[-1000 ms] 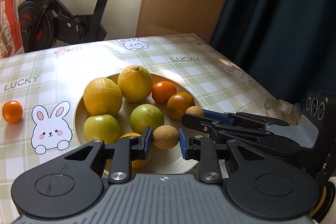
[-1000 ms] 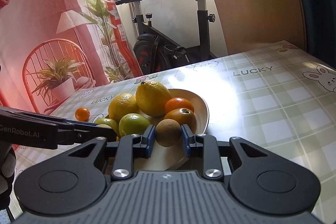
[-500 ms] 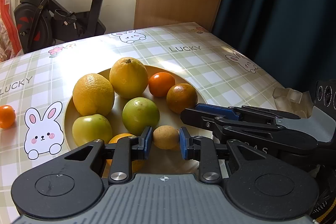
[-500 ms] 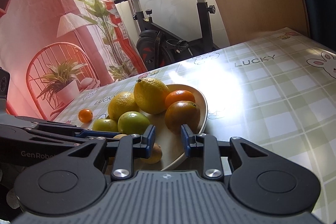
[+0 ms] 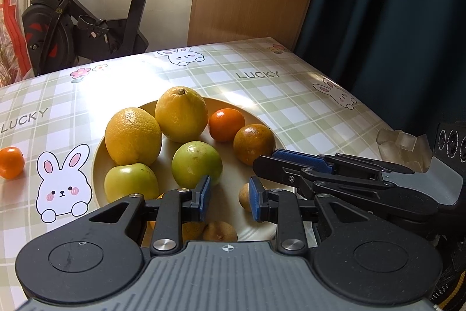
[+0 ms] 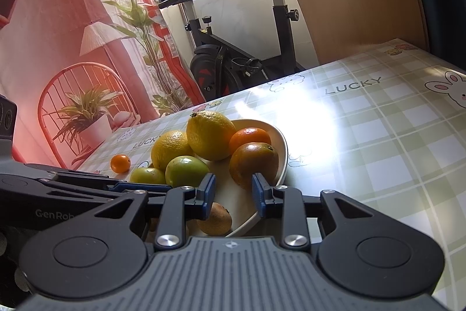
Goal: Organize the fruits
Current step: 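Lower the kiwi onto the plate rim and open the left gripper, then move the left gripper to the last loose tangerine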
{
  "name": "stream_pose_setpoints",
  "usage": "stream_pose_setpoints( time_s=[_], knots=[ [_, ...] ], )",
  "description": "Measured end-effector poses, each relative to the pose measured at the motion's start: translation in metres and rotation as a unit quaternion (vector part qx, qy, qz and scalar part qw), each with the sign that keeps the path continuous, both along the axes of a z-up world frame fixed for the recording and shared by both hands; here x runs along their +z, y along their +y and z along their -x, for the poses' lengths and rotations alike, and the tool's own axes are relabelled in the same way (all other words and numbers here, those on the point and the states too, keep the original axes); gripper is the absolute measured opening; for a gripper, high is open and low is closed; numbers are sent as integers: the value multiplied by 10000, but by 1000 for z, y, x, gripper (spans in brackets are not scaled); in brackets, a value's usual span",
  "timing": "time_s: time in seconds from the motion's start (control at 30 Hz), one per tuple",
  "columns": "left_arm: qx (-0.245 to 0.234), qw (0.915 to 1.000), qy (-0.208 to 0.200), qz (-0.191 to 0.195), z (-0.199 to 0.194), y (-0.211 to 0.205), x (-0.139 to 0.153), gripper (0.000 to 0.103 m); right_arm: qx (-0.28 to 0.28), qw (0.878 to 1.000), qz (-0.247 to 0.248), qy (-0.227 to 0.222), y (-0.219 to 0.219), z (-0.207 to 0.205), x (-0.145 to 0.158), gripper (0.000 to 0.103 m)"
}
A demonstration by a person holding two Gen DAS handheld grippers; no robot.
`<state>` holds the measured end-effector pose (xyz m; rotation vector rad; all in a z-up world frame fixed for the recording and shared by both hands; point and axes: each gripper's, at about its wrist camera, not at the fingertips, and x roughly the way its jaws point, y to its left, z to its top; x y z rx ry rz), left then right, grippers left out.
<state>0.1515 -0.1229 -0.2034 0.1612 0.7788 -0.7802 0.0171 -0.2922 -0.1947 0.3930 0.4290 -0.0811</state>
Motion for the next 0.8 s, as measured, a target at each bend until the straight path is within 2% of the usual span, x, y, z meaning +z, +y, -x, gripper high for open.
stream_pose_setpoints(
  time_s=[0.23, 0.33, 0.37, 0.47, 0.6, 0.8],
  knots=[
    [285, 9989, -168, 338, -4, 25, 22, 31, 37, 9998, 46, -168, 3, 6, 2, 32],
    [501, 9974, -287, 440, -8, 42, 35, 48, 8, 9997, 100, -227, 4, 8, 3, 32],
    [582, 9965, -332, 492, -9, 49, 39, 50, -27, 9997, 130, -216, 5, 8, 4, 32],
    [778, 9942, -469, 576, -13, 70, 51, 50, -170, 9995, 200, -162, 7, 8, 6, 32],
    [1076, 9905, -652, 559, -25, 100, 63, 50, -244, 9994, 49, -230, 9, 8, 14, 32],
    [1453, 9845, -770, 604, -40, 137, 69, 50, 11, 9988, 207, -447, 31, -12, 40, 34]
  ],
)
